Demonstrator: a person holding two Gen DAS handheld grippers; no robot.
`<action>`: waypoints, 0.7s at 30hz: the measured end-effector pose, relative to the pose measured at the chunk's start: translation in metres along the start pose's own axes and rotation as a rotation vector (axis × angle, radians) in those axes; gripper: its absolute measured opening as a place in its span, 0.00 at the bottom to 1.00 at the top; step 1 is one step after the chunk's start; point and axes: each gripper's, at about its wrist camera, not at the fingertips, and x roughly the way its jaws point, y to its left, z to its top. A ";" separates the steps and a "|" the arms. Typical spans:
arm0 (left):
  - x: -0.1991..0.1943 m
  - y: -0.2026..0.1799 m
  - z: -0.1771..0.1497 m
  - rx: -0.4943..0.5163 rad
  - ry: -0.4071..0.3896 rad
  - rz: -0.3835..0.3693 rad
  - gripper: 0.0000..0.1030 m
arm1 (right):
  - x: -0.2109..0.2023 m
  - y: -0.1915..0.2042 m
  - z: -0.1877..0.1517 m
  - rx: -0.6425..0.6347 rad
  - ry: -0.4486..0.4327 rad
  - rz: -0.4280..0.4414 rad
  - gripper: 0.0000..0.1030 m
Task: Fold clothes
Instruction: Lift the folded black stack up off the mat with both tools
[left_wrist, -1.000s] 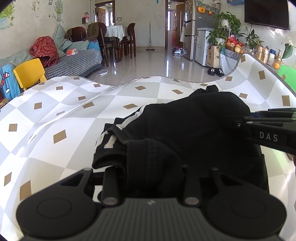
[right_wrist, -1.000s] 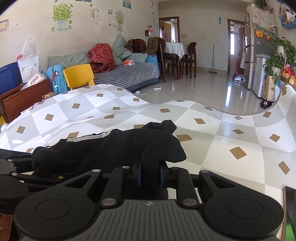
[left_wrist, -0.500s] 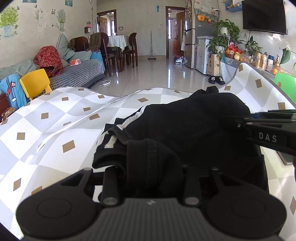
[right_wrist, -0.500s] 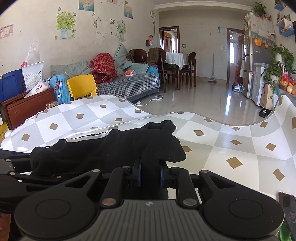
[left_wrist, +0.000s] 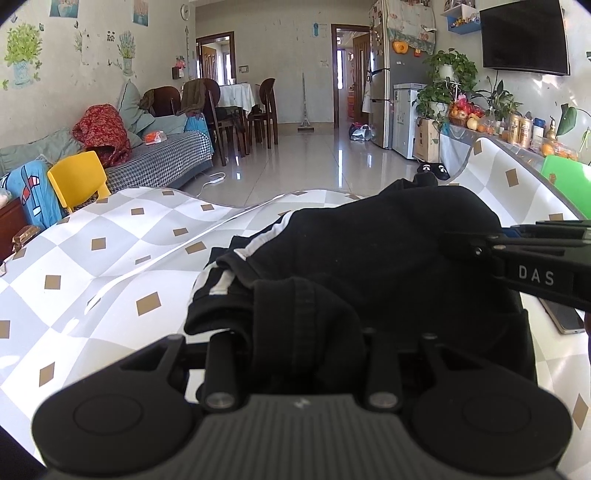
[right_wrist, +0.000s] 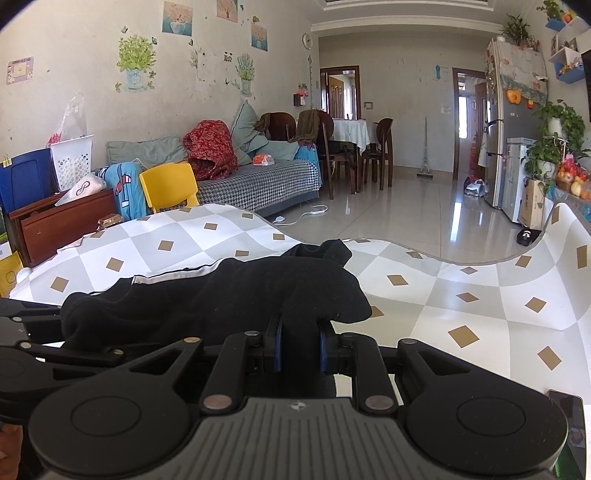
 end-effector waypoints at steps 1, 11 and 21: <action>-0.002 -0.001 0.000 0.001 -0.002 0.001 0.31 | -0.002 0.001 0.000 -0.001 -0.003 0.000 0.18; -0.013 -0.005 0.002 0.010 -0.018 0.009 0.31 | -0.013 0.002 0.000 -0.004 -0.019 0.002 0.18; -0.019 -0.002 0.003 0.007 -0.027 0.029 0.31 | -0.013 0.007 0.004 -0.006 -0.036 0.015 0.18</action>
